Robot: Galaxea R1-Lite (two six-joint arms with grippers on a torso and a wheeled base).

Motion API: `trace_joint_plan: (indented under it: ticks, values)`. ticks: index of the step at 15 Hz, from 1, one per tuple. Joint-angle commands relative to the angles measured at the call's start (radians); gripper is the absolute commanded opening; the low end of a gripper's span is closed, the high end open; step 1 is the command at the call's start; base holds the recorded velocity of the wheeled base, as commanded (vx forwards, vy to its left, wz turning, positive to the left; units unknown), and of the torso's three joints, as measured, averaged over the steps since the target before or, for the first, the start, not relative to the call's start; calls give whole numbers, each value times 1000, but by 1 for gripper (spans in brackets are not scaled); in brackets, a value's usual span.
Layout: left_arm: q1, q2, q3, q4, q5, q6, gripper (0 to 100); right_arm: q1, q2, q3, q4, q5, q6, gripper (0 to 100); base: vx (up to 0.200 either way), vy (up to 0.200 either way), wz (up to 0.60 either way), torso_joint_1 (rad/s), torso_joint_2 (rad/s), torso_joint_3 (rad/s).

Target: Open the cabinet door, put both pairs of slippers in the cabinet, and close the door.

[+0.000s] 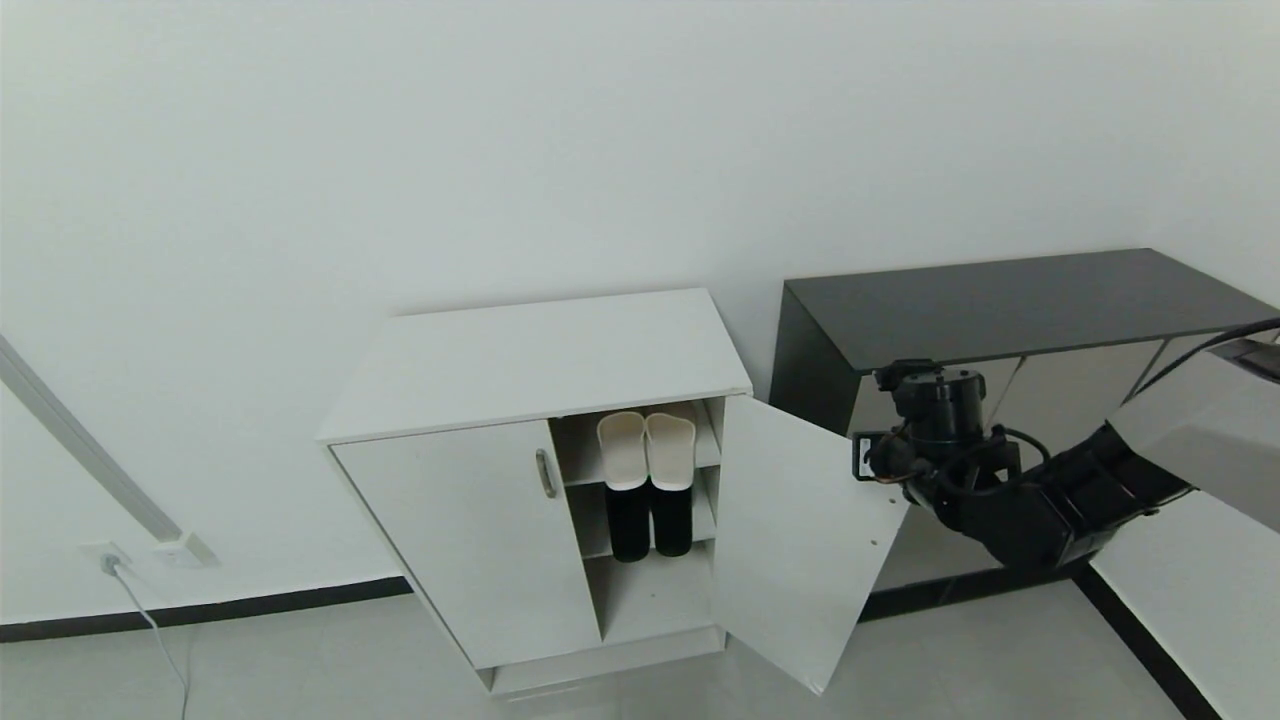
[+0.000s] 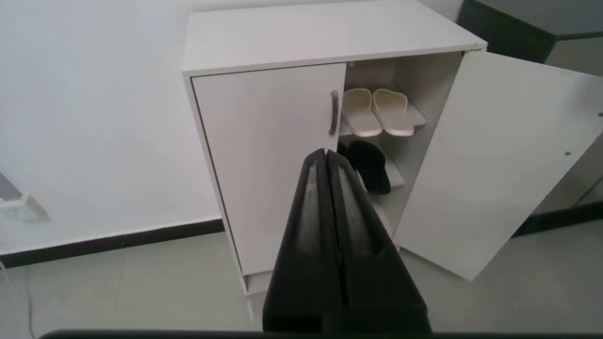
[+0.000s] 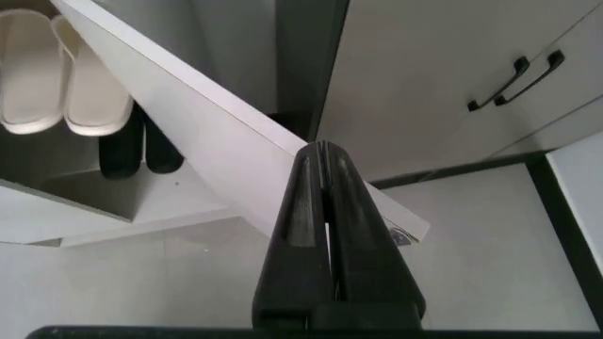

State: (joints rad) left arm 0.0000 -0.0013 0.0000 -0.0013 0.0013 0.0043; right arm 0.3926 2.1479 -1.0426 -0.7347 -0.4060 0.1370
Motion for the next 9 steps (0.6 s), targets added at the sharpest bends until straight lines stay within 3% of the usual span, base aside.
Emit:
trace_joint_plan:
  ticks: [1,9]
  values:
    - [0,1,0,0,0,0,0,-9,23,-4,0,6,1,0,0,0,0,0,0,0]
    - [0,1,0,0,0,0,0,-54,110,-48,-107,13,-4,0,0,0,0,0,0,0]
